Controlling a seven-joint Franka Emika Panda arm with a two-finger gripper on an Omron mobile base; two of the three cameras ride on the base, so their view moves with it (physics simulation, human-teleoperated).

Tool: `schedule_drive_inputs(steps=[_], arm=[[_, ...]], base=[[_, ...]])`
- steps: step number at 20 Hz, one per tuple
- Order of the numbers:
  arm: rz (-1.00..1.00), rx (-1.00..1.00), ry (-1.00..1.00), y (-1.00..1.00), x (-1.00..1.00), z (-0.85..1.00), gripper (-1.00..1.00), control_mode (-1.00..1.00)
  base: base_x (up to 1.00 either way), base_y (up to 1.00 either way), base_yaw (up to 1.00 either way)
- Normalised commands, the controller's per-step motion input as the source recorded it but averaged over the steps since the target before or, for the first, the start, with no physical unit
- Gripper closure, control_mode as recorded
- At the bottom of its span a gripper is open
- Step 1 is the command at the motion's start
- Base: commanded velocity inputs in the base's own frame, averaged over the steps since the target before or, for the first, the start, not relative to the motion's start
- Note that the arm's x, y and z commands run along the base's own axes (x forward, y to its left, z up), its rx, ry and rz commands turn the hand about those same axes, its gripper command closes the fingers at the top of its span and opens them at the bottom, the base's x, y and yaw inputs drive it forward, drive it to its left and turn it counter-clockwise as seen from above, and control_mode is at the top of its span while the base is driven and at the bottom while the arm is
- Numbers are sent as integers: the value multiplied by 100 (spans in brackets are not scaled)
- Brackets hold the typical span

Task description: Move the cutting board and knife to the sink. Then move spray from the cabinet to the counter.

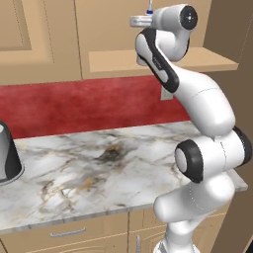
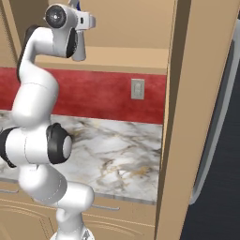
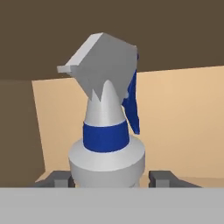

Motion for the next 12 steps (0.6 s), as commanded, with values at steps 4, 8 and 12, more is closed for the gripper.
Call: schedule_drive_inputs(steps=[4, 8, 12], arm=[[10, 0, -13, -10, 52, -57, 100, -100], [8, -1, -19, -13, 75, -75, 100, -100], [0, -1, -6, -14, 44, -29, 100, -100]], base=[[0, 0, 0], [0, 0, 0], [0, 0, 0]])
